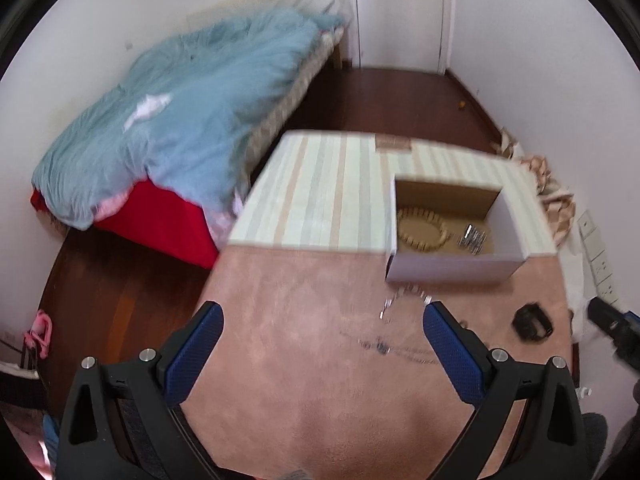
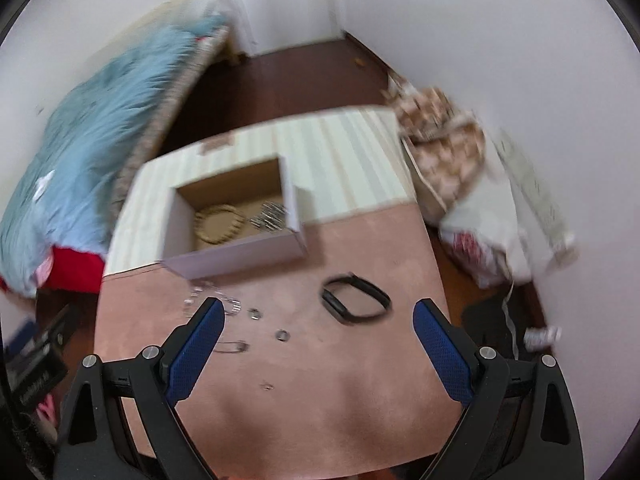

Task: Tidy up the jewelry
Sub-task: 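Grasp the black watch band with the right tool while the left tool grasps the silver pendant necklace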

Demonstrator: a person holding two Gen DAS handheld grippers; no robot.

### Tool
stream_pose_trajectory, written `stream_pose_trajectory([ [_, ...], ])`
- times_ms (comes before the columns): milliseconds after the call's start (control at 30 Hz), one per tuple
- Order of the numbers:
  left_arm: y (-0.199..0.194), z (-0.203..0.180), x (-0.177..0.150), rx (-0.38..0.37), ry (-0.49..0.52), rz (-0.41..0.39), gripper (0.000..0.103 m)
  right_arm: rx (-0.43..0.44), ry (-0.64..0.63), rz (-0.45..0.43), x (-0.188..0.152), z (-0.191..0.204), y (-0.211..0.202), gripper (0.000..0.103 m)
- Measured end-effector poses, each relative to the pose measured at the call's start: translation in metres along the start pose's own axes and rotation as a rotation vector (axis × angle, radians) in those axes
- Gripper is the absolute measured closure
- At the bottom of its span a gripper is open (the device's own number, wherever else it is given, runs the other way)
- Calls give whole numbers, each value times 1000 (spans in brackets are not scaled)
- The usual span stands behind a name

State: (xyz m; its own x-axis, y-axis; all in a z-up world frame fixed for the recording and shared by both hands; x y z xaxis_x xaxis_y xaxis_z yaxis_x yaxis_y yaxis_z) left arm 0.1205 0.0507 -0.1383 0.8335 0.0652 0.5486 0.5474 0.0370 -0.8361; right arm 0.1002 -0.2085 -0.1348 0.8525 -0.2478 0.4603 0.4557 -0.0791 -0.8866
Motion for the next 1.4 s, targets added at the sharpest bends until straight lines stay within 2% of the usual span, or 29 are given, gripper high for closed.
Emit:
stream_pose_trajectory([
  [133, 34, -3, -21, 8, -8, 72, 1, -5, 131, 83, -10, -36, 51, 9],
  [200, 52, -3, -30, 18, -10, 109, 1, -18, 164, 110, -12, -48, 71, 22],
  [300, 71, -2, -39, 30, -13, 157, 1, -23, 218, 151, -14, -63, 102, 32],
  [433, 85, 0, -47, 49, 0, 185, 1, -104, 195, 163, -13, -66, 130, 39],
  [500, 89, 0, -51, 53, 8, 196, 1, -126, 168, 178, -14, -64, 141, 51],
  [533, 91, 1, -53, 56, 14, 204, 1, -129, 158, 185, -14, -63, 144, 53],
  [567, 91, 2, -56, 58, 18, 209, 1, -144, 135, 160, -13, -60, 143, 61],
  [600, 93, 4, -56, 58, 20, 212, 1, -135, 119, 153, -12, -57, 143, 78],
  [633, 94, 5, -59, 56, 21, 218, 1, -118, 106, 152, -12, -53, 144, 86],
  [667, 95, 6, -62, 56, 18, 226, 1, -125, 86, 151, -12, -49, 144, 88],
  [733, 97, 5, -65, 50, 12, 241, 1, -113, 49, 121, -15, -41, 140, 89],
  [867, 97, -14, -70, -12, 31, 247, 1, -80, 18, 86, -25, -35, 124, 92],
  [1000, 97, -48, -69, -108, 62, 249, 1, -52, 40, 87, -41, -37, 110, 93],
  [1133, 111, -79, -72, -146, 106, 282, 2, -38, 76, 101, -57, -44, 101, 93],
  [1200, 116, -92, -72, -165, 123, 286, 9, -35, 93, 104, -63, -48, 100, 93],
  [1267, 121, -103, -72, -177, 147, 292, 25, -36, 105, 106, -67, -51, 99, 93],
  [1400, 124, -113, -73, -187, 178, 288, 44, -42, 123, 113, -69, -59, 102, 93],
])
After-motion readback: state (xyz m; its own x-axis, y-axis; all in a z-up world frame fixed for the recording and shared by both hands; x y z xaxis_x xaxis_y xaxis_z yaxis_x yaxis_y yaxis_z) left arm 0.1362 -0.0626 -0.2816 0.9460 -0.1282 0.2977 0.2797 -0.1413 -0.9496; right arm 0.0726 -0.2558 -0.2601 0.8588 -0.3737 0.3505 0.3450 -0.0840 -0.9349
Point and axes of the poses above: each gripper's, at about its wrist camera, not at the fingertips, and y roughly the way its jaws point, z to its left, x to its top, the point moved 3 cm from there along y, roughly the way its jaws point, and after that the axes turned 6 degrees about -x, right-handed, at the moved point
